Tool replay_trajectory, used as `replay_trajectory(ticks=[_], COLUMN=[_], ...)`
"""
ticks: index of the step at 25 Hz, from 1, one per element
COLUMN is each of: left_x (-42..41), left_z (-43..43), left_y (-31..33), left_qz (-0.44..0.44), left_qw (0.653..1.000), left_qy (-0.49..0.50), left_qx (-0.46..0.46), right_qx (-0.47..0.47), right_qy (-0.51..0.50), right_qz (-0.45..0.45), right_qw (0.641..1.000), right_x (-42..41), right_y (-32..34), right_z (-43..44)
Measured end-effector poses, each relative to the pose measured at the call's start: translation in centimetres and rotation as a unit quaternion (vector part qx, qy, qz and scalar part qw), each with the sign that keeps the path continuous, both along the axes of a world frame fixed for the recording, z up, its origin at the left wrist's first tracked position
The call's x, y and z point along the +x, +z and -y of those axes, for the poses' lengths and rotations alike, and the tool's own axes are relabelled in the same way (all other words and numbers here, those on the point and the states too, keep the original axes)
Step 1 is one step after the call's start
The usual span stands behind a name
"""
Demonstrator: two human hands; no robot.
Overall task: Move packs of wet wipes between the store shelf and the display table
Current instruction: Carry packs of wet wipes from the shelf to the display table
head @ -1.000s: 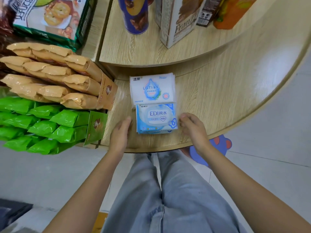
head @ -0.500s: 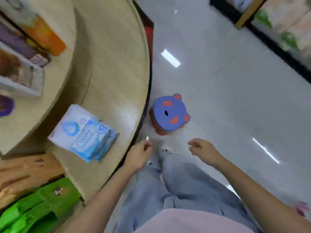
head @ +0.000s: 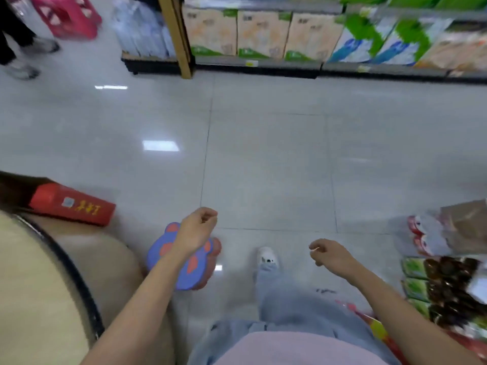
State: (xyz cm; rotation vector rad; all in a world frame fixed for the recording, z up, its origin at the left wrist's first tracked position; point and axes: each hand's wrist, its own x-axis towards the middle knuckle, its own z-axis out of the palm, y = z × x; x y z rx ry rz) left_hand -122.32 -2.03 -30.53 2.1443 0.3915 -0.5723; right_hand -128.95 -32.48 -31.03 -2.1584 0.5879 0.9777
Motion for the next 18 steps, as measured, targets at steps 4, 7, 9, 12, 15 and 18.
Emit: replay_trajectory(ticks=[4, 7, 9, 12, 15, 18], left_x=[6.4, 10.4, 14.2, 22.5, 33.1, 44.5], left_z=[5.3, 8.2, 8.9, 7.8, 6.2, 6.3], left_y=[0.0, -0.2, -0.2, -1.3, -1.4, 1.1], left_qz=[-0.057, -0.086, -0.09, -0.086, -0.077, -0.032], left_qw=[0.998, 0.993, 0.992, 0.995, 0.997, 0.998], left_qy=[-0.006, -0.032, -0.036, -0.012, -0.013, -0.058], left_qx=[-0.029, -0.07, -0.085, -0.051, -0.029, -0.007], right_qx=[0.032, 0.053, 0.064, 0.071, 0.054, 0.042], right_qy=[-0.007, -0.001, -0.006, -0.022, -0.034, -0.063], right_qz=[0.058, 0.113, 0.143, 0.166, 0.15, 0.123], right_qw=[0.998, 0.992, 0.988, 0.983, 0.987, 0.989], right_x=[12.0, 21.9, 28.0, 36.4, 43.5, 49.2], right_y=[2.3, 4.5, 5.6, 5.7, 4.9, 5.0], right_z=[3.3, 4.3, 4.4, 4.3, 4.6, 4.9])
